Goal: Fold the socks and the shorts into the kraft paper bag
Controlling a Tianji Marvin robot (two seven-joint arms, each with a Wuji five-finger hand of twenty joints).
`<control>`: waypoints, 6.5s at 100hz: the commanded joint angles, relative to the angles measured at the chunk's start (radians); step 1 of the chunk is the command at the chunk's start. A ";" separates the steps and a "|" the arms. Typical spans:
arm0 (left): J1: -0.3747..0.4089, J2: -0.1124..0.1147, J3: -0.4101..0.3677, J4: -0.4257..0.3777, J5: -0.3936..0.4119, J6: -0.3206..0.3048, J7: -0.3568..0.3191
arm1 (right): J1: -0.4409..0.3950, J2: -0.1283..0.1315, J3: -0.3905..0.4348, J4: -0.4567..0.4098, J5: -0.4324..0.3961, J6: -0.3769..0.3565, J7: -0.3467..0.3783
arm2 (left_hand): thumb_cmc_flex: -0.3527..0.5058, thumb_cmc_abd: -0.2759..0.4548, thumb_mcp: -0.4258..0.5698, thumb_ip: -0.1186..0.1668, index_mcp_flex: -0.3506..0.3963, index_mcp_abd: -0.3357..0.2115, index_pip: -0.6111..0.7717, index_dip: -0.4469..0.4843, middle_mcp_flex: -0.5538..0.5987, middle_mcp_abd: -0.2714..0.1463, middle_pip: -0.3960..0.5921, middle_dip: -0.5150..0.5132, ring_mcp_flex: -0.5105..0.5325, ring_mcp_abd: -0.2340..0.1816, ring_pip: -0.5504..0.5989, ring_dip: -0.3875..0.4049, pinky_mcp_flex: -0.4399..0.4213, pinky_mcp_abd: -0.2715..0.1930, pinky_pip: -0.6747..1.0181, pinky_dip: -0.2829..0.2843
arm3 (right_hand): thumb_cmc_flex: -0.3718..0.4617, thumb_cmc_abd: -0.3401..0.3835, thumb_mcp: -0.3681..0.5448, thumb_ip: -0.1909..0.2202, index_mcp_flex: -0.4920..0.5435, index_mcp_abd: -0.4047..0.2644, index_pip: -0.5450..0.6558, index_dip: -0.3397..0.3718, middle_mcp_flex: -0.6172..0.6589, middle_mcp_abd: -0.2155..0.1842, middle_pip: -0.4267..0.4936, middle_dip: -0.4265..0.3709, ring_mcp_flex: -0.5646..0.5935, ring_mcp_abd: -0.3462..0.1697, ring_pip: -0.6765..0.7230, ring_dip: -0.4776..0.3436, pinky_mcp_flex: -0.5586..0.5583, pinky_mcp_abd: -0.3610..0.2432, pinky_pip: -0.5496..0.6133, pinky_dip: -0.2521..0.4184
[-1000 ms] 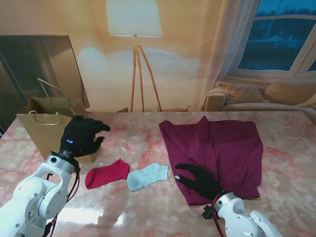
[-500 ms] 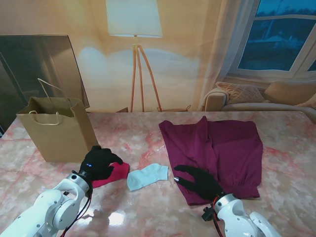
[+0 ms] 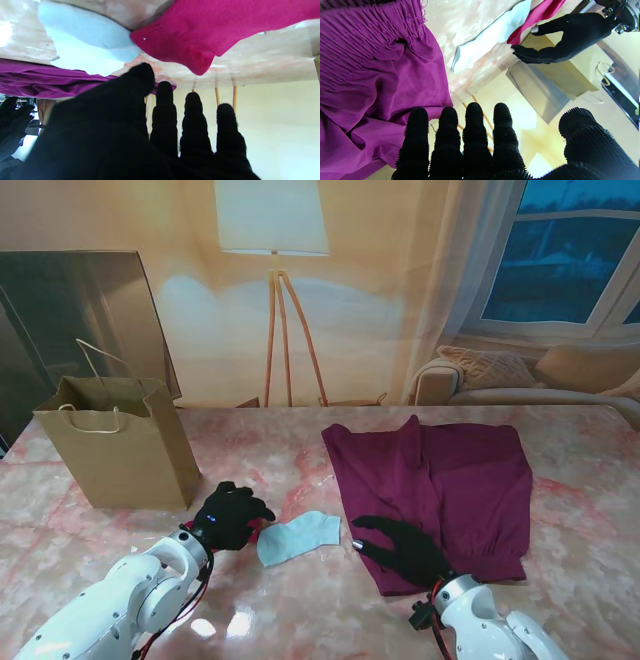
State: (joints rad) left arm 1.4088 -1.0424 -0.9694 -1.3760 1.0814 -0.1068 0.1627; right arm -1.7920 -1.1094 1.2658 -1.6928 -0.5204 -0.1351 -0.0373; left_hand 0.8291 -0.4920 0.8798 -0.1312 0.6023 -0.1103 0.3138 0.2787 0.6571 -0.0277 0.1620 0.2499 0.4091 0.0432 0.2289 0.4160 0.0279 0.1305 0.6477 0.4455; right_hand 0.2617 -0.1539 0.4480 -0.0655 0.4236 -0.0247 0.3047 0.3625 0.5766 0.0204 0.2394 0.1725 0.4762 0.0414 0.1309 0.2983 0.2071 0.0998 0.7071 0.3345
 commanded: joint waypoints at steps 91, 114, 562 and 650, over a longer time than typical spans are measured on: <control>-0.144 -0.002 0.134 0.167 -0.029 0.042 -0.004 | -0.007 0.000 0.002 -0.013 0.006 0.002 0.010 | 0.049 -0.061 -0.111 -0.029 0.010 0.002 0.082 0.008 0.146 -0.010 0.192 0.847 -0.002 0.030 0.192 0.230 -0.071 -0.033 0.017 -0.028 | 0.023 0.029 -0.031 0.028 0.031 -0.026 0.013 0.006 0.016 -0.002 0.012 0.011 0.021 0.002 0.015 0.016 0.004 0.002 0.026 0.037; -0.128 0.000 0.109 0.157 -0.007 0.039 0.018 | -0.013 0.000 0.005 -0.016 0.004 0.002 0.008 | -0.033 -0.039 -0.234 -0.020 0.127 -0.204 0.552 0.265 0.066 0.030 0.188 0.441 -0.026 0.038 0.167 0.228 -0.081 -0.024 0.015 -0.028 | 0.025 0.030 -0.031 0.028 0.033 -0.025 0.014 0.006 0.017 -0.001 0.012 0.011 0.022 0.003 0.015 0.016 0.004 0.002 0.026 0.037; 0.333 -0.029 -0.437 -0.386 -0.061 0.011 -0.077 | -0.028 0.002 0.015 -0.027 0.007 0.000 0.017 | 0.047 -0.084 -0.108 0.013 -0.061 -0.202 0.659 0.663 0.538 -0.023 0.114 0.726 0.518 0.012 0.363 0.452 0.384 -0.005 0.435 0.195 | 0.030 0.040 -0.043 0.027 0.046 -0.029 0.017 0.008 0.035 0.003 0.016 0.012 0.028 0.009 0.018 0.018 0.008 -0.001 0.032 0.038; 0.059 -0.026 -0.578 -0.591 0.015 0.077 -0.214 | -0.024 0.001 0.016 -0.025 0.015 -0.005 0.019 | 0.040 -0.075 -0.122 0.013 -0.061 -0.206 0.639 0.671 0.543 -0.036 0.092 0.722 0.498 0.003 0.350 0.456 0.369 -0.001 0.395 0.171 | 0.032 0.040 -0.045 0.027 0.047 -0.029 0.018 0.007 0.034 0.004 0.015 0.012 0.030 0.011 0.019 0.018 0.012 -0.007 0.034 0.034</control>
State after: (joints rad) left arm 1.5050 -1.0803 -1.5302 -1.9562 1.1037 -0.0261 -0.0555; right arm -1.8103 -1.1058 1.2846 -1.7142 -0.5015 -0.1353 -0.0169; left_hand 0.8233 -0.5822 0.7515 -0.1206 0.5653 -0.2995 0.9445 0.9334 1.1606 -0.0257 0.2298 0.9413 0.8971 0.0452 0.5683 0.8615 0.4033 0.1233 1.0474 0.6189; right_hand 0.2621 -0.1426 0.4240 -0.0655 0.4599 -0.0266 0.3161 0.3622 0.5967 0.0206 0.2396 0.1729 0.4855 0.0424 0.1309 0.2984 0.2183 0.0998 0.7074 0.3349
